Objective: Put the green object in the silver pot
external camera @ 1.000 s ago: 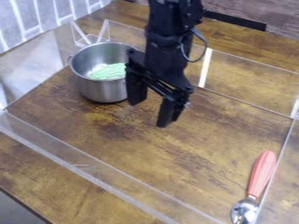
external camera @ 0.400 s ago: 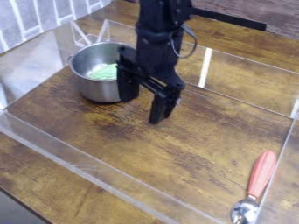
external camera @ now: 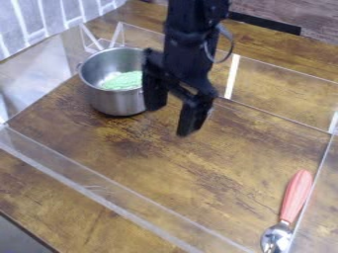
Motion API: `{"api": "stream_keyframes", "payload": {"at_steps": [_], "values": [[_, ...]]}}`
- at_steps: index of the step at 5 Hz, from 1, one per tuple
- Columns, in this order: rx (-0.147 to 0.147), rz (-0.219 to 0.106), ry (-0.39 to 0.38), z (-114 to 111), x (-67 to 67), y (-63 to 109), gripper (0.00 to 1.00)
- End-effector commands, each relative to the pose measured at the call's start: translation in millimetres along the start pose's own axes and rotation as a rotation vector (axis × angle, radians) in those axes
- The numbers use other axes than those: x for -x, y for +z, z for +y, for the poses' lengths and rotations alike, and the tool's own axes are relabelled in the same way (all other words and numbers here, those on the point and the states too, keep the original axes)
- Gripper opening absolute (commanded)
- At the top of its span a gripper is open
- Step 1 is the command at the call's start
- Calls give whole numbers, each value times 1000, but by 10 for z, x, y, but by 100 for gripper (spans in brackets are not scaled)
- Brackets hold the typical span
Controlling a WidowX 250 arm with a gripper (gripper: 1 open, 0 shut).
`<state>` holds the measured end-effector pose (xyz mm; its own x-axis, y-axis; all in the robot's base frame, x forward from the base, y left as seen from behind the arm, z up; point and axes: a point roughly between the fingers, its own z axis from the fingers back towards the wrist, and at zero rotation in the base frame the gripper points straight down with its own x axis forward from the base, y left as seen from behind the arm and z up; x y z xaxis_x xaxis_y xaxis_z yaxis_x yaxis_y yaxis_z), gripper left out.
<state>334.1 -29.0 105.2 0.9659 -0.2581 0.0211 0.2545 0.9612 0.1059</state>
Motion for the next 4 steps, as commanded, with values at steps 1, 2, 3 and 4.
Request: {"api": "stream_keyframes", "payload": {"at_steps": [1,2,3,4], "values": [[-1,-53,68,42,-25,96,100],[3,-52,116,13,43,-8,100],[-11,-45,153,1,72,7,100],[-19,-48,102,-95,-16,3,100]]}}
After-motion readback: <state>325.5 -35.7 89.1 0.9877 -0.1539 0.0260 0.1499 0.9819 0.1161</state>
